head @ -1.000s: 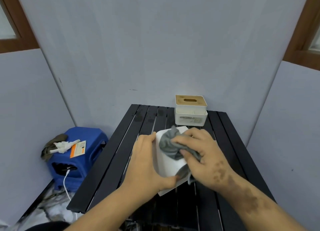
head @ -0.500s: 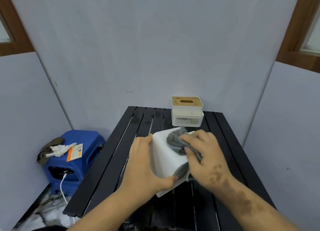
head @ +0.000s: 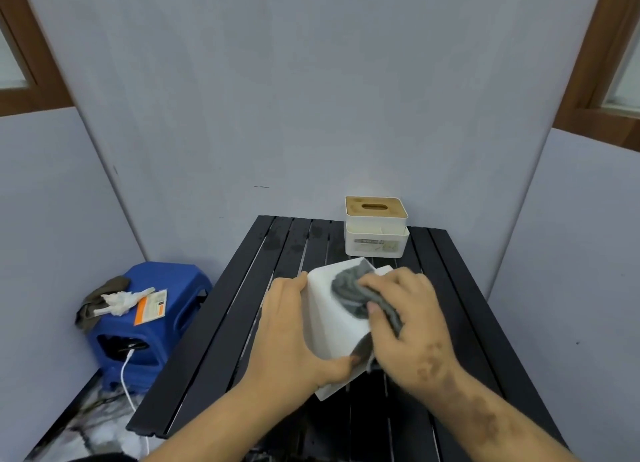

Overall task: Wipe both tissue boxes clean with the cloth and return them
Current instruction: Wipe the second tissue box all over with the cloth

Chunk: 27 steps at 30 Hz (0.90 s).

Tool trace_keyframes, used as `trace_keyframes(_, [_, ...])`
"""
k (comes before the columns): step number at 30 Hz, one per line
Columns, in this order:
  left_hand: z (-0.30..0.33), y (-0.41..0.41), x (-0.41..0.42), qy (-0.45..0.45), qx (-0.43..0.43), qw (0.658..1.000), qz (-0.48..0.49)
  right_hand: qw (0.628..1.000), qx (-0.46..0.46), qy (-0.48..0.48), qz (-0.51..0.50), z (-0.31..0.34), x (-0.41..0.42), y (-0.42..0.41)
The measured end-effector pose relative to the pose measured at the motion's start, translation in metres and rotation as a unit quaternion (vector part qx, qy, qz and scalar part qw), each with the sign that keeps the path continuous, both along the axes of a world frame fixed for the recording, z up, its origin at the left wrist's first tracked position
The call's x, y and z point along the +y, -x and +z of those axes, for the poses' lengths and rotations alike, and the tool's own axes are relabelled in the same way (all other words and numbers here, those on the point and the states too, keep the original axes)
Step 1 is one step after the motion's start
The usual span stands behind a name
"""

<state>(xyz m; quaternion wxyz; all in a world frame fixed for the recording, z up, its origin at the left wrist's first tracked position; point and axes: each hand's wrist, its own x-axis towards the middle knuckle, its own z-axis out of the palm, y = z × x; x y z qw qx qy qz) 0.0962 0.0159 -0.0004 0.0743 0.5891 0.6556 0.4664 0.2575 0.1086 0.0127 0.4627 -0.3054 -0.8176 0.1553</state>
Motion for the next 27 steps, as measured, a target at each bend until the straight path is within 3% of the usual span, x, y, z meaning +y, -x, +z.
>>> trace_keyframes(3, [-0.002, 0.002, 0.002, -0.01, -0.019, 1.0, -0.004, 0.993, -0.002, -0.039, 0.112, 0.01, -0.016, -0.001])
trace_keyframes(5, [-0.003, 0.002, 0.001, 0.001, -0.023, 1.0, -0.002, 0.99, 0.024, -0.036, 0.132, 0.01, -0.004, -0.007])
trace_keyframes(13, [-0.007, 0.009, 0.004, 0.044, -0.039, 0.998, 0.024, 0.98, 0.142, 0.135, 0.026, -0.006, 0.046, -0.02])
trace_keyframes(19, [-0.007, 0.007, 0.002, 0.031, -0.066, 0.997, 0.019, 0.984, 0.107, 0.022, 0.141, 0.004, -0.001, 0.001])
trace_keyframes(22, [-0.008, 0.004, 0.003, 0.034, -0.073, 0.997, 0.011, 0.979, 0.096, 0.023, 0.177, 0.005, 0.002, -0.003])
trace_keyframes(27, [-0.006, 0.003, 0.003, 0.049, -0.043, 0.998, 0.01, 0.983, 0.107, 0.14, 0.05, -0.003, 0.047, -0.022])
